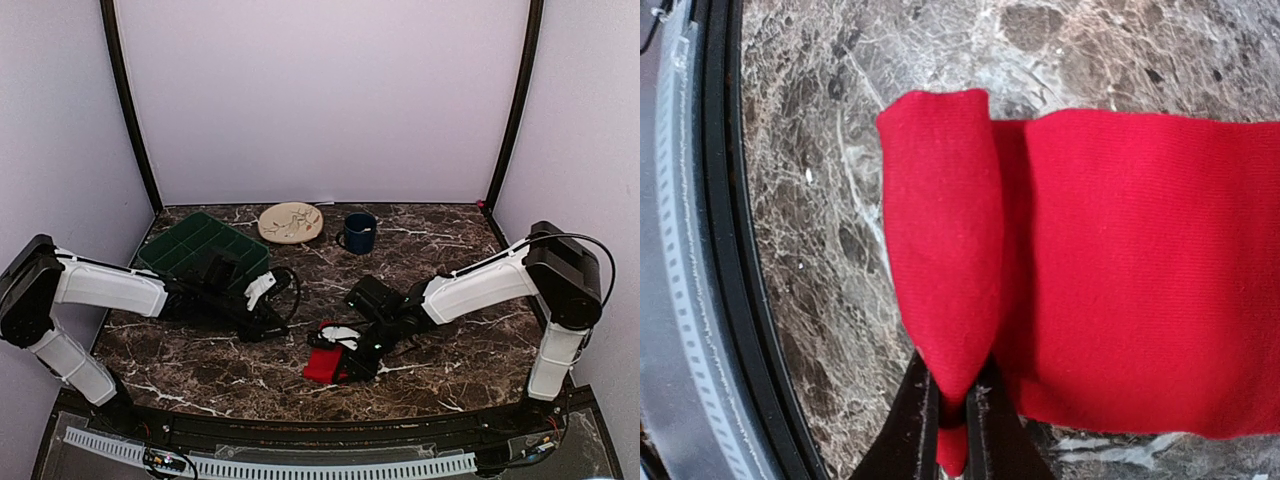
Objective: Roll the socks
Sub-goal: Roll the sock at the center of the board.
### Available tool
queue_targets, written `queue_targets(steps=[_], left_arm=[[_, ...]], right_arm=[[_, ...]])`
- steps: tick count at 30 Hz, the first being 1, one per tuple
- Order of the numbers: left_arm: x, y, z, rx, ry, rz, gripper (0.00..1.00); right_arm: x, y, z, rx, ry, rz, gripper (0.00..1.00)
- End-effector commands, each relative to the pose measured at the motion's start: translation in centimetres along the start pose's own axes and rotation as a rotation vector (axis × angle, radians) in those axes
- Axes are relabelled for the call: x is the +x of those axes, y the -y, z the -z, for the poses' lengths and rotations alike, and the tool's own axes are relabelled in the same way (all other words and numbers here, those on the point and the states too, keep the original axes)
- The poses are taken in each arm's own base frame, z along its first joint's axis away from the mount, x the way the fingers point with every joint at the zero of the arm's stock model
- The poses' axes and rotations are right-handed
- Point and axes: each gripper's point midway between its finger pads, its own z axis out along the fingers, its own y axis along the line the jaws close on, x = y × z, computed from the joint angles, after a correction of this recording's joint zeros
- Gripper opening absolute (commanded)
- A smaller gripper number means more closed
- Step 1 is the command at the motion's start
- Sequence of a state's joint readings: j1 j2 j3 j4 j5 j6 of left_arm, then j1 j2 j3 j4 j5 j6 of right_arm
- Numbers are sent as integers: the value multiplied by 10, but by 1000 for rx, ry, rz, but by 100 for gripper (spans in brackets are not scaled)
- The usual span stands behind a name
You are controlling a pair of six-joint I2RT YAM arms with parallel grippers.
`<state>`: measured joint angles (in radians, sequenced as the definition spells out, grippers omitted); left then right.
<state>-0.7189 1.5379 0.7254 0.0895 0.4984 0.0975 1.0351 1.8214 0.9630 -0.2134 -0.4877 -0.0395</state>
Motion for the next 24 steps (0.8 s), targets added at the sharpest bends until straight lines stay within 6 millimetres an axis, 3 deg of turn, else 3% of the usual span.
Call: queue_targets(steps=[1, 19, 24], left_arm=[[-26, 22, 7, -47, 154, -179, 34], [1, 99, -14, 60, 92, -554, 35], [15, 108, -26, 113, 0, -605, 35]], right_arm=[[3, -8, 3, -123, -24, -73, 3], [-1, -14, 6, -352, -42, -213, 3], [2, -14, 4, -364, -48, -234, 3]])
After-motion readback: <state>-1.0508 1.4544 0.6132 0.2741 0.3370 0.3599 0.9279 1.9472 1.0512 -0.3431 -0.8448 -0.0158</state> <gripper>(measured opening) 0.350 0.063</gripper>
